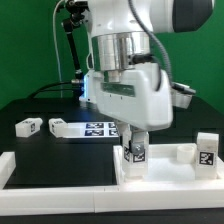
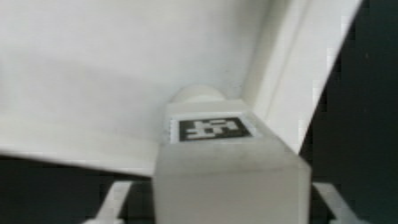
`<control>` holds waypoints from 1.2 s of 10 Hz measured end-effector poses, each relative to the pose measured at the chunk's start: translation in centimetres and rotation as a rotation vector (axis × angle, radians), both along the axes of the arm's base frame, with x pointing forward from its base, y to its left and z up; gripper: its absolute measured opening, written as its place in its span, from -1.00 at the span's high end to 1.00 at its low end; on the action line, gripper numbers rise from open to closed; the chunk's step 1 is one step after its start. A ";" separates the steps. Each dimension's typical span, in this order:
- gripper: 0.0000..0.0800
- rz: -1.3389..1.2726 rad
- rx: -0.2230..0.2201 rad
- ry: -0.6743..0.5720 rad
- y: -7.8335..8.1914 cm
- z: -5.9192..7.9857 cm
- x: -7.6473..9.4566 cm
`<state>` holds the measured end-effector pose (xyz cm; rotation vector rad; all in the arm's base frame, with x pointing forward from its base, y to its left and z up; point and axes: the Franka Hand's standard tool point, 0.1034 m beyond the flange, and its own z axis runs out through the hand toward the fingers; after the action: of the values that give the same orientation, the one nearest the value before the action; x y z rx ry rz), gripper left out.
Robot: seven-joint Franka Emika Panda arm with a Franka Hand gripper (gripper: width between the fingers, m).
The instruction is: Assemble square table
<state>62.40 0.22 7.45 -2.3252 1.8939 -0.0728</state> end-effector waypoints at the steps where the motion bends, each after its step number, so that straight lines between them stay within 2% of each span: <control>1: 0.26 -0.134 0.055 0.009 0.0 0.0 0.0; 2: 0.26 -0.275 0.087 0.017 0.1 0.0 0.0; 4: 0.25 -0.281 0.088 0.018 0.0 0.0 0.0; 5: 0.25 -0.228 0.075 0.010 0.1 0.0 0.0; 6: -0.23 -0.025 0.025 -0.038 0.1 0.2 0.4; 7: -0.54 0.217 -0.023 -0.081 0.0 0.1 0.5; 8: -0.54 0.380 -0.049 -0.095 -0.2 -0.1 0.3; 12: -0.62 0.578 -0.082 -0.109 -0.3 -0.1 0.3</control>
Offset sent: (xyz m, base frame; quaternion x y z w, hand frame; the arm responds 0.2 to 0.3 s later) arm 0.0000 0.0000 0.0000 0.0000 0.0000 0.0000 1.0000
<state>62.71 -0.04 7.31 -2.7573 1.1309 -0.2097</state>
